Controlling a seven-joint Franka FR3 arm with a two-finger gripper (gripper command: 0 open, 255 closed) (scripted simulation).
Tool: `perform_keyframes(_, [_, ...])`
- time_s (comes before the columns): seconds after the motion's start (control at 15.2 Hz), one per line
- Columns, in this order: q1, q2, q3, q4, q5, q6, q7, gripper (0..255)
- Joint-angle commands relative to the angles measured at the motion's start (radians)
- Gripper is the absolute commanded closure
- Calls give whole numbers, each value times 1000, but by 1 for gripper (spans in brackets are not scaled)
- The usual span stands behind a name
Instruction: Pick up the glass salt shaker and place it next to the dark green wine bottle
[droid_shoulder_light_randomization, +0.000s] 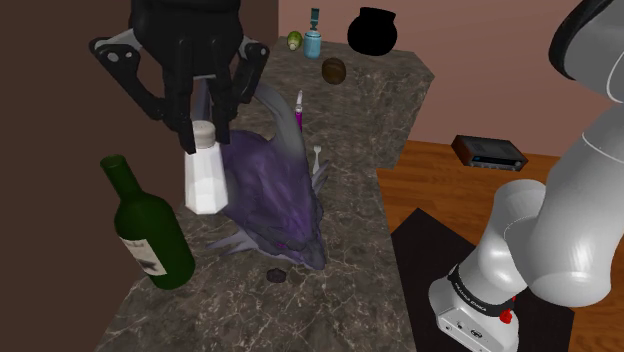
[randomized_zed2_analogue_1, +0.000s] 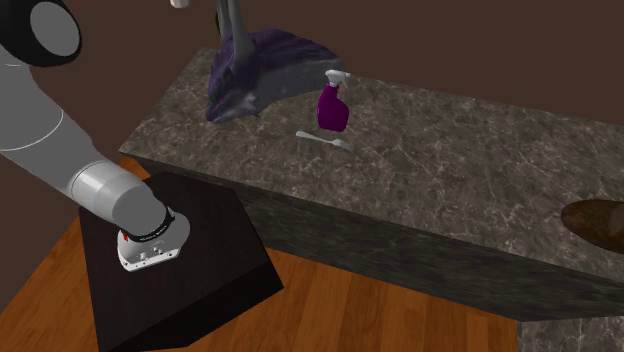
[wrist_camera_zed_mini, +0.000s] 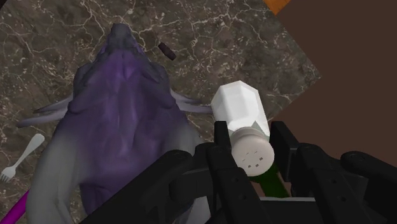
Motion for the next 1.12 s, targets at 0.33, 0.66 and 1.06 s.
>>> perform_keyframes(0.33, [-8,-51,-7,-161,18,113,-17,255])
perform_keyframes(0.66, [-10,-73,-9,-255,26,186,-26,255])
perform_keyframes(1.06, [-11,-91,-10,-356,33,270,-34,255])
